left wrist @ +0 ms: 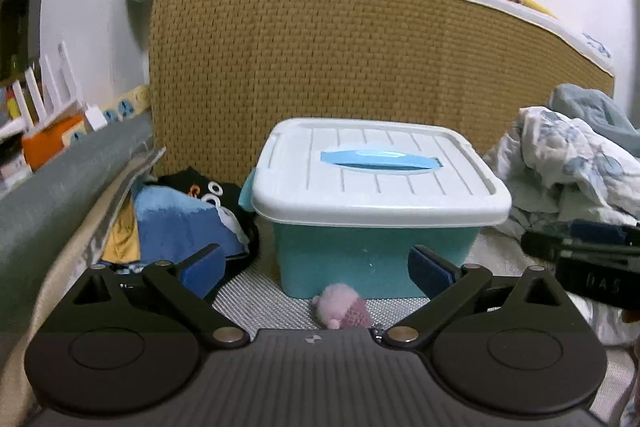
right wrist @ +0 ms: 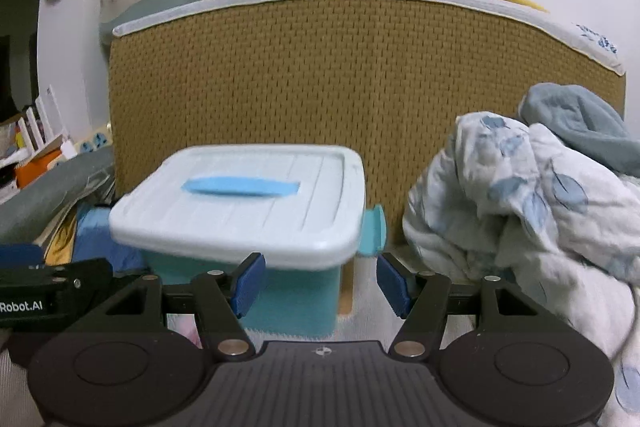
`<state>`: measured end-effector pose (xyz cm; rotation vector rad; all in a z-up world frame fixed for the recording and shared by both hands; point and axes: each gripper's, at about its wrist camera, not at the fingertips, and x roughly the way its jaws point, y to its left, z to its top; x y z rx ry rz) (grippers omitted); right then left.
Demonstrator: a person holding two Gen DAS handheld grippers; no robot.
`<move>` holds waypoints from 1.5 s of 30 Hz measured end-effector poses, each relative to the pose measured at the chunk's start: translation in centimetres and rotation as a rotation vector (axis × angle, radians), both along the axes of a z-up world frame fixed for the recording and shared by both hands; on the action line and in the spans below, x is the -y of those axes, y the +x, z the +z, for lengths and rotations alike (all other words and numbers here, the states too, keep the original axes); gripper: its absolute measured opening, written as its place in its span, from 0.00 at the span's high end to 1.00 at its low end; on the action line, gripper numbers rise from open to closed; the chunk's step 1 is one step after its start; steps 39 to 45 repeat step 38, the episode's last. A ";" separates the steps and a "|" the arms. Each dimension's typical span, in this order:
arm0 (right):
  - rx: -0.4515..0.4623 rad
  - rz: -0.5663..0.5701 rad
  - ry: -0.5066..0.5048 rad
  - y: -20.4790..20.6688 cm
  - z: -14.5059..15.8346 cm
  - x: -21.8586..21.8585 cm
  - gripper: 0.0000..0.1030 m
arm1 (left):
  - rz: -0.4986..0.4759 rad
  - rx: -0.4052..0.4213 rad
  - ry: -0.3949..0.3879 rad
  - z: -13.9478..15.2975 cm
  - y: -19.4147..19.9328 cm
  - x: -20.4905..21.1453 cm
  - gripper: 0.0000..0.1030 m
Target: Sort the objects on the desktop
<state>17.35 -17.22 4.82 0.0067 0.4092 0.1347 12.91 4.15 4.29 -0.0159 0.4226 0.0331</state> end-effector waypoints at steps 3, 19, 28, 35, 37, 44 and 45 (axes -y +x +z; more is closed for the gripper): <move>-0.028 0.001 -0.001 -1.5 -0.7 0.0 0.37 | 0.006 -0.004 -0.016 -0.3 -1.4 -0.2 0.01; -0.066 -0.035 -0.001 -6.6 -0.8 -0.6 0.37 | -0.007 -0.005 0.038 -1.8 -5.2 0.3 0.00; -0.087 -0.066 -0.029 -8.2 -1.8 -0.9 0.37 | 0.010 -0.019 0.031 -2.4 -6.2 0.2 0.00; -0.094 -0.080 -0.037 -8.9 -2.3 -1.2 0.37 | 0.004 -0.019 0.013 -2.9 -6.7 0.2 0.00; -0.099 -0.078 -0.044 -8.8 -2.5 -1.4 0.37 | 0.003 -0.020 0.010 -3.1 -6.7 0.2 0.00; -0.103 -0.077 -0.047 -8.8 -2.6 -1.4 0.37 | 0.003 -0.020 0.009 -3.1 -6.7 0.3 0.00; -0.103 -0.077 -0.047 -8.8 -2.6 -1.4 0.37 | 0.003 -0.020 0.009 -3.1 -6.7 0.3 0.00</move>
